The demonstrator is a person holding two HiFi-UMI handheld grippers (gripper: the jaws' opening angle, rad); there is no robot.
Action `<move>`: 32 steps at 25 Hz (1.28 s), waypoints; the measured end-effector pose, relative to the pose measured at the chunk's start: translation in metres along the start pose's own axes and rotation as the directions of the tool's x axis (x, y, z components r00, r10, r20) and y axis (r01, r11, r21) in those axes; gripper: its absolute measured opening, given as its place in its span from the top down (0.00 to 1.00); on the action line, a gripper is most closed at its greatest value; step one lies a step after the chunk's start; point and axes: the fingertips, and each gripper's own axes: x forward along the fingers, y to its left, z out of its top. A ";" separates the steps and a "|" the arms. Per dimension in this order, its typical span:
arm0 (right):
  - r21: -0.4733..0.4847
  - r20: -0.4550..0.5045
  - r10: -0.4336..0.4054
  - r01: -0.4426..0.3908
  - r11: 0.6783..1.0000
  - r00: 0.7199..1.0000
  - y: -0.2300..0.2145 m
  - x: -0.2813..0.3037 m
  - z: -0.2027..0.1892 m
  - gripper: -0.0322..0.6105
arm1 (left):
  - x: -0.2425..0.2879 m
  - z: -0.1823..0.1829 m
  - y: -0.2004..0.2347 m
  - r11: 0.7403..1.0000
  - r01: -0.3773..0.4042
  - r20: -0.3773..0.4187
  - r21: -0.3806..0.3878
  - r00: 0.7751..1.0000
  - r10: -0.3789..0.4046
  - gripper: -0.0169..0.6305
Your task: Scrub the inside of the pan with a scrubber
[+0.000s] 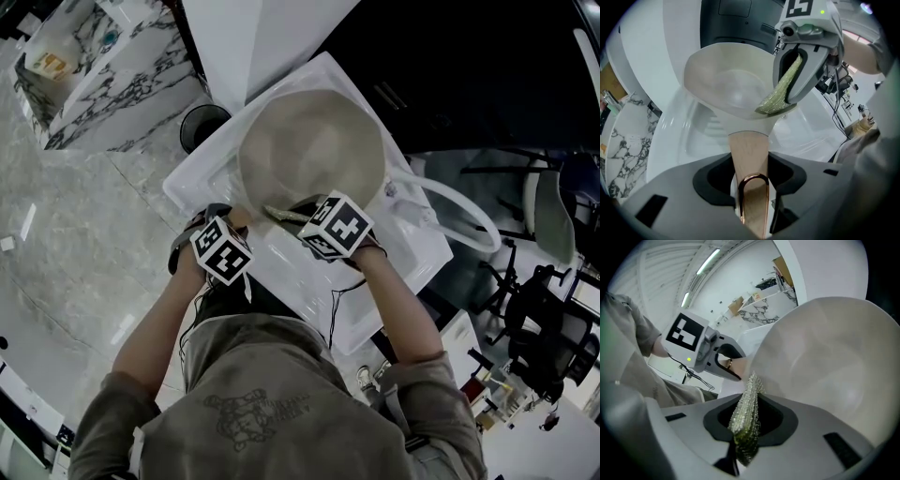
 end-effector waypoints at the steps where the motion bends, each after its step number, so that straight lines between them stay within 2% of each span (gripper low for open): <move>1: 0.003 0.010 0.029 -0.029 1.000 1.000 0.006 -0.005 0.002 0.84 | 0.000 0.000 0.000 1.000 0.001 0.000 0.000 1.000 -0.001 0.65; 3: -0.005 0.044 0.046 -0.046 0.999 0.998 0.012 -0.017 0.011 0.84 | 0.000 0.000 -0.001 1.000 0.003 -0.001 0.001 1.000 -0.003 0.65; 5: -0.044 0.092 -0.024 0.028 0.999 0.995 0.006 -0.032 0.027 0.84 | 0.000 0.000 -0.001 1.000 0.004 -0.001 0.003 1.000 -0.004 0.65; 6: -0.080 0.116 -0.096 0.106 0.991 0.989 -0.001 -0.041 0.037 0.84 | 0.000 -0.001 0.000 1.000 0.004 0.000 0.002 1.000 -0.004 0.65; 7: -0.126 0.141 -0.190 0.208 0.970 0.972 -0.010 -0.050 0.048 0.84 | 0.000 -0.001 0.000 1.000 0.005 0.002 0.001 1.000 -0.005 0.65; 8: -0.182 0.167 -0.299 0.327 0.927 0.940 -0.022 -0.060 0.059 0.84 | 0.000 -0.001 0.000 1.000 0.004 0.005 0.000 1.000 -0.004 0.65; 9: -0.245 0.193 -0.412 0.451 0.859 0.890 -0.035 -0.070 0.069 0.84 | 0.000 -0.001 0.001 1.000 0.003 0.006 -0.001 1.000 -0.003 0.65; 11: -0.368 0.241 -0.603 0.646 0.669 0.761 -0.060 -0.086 0.086 0.84 | 0.000 -0.001 0.001 1.000 0.000 0.006 -0.002 1.000 0.000 0.65; 13: -0.456 0.289 -0.716 0.749 0.480 0.635 -0.079 -0.095 0.100 0.84 | 0.000 -0.001 0.001 1.000 0.001 0.005 -0.001 1.000 -0.001 0.65; 15: -0.515 0.330 -0.778 0.792 0.327 0.536 -0.094 -0.097 0.111 0.84 | 0.000 -0.001 0.001 1.000 0.001 0.004 0.000 1.000 -0.001 0.65; 17: -0.556 0.359 -0.809 0.803 0.216 0.466 -0.107 -0.093 0.117 0.84 | 0.000 0.000 0.001 1.000 0.002 0.004 -0.001 1.000 -0.002 0.65; 19: -0.575 0.374 -0.827 0.805 0.149 0.420 -0.120 -0.088 0.121 0.84 | -0.001 0.000 0.002 1.000 0.003 0.005 -0.001 1.000 -0.003 0.65; 22: -0.583 0.370 -0.851 0.806 0.099 0.372 -0.135 -0.082 0.118 0.84 | -0.001 -0.001 0.001 1.000 0.006 0.007 -0.003 1.000 -0.006 0.65; 27: -0.609 0.308 -0.897 0.790 0.070 0.316 -0.157 -0.084 0.093 0.84 | -0.001 -0.001 0.001 1.000 0.009 0.010 -0.004 1.000 -0.009 0.65; 29: -0.624 0.273 -0.910 0.778 0.079 0.311 -0.163 -0.084 0.080 0.84 | -0.001 0.000 0.000 1.000 0.010 0.008 -0.002 1.000 -0.010 0.65; 32: -0.630 0.200 -0.924 0.765 0.133 0.326 -0.169 -0.085 0.060 0.84 | -0.001 0.000 -0.001 1.000 0.012 0.007 -0.002 1.000 -0.012 0.65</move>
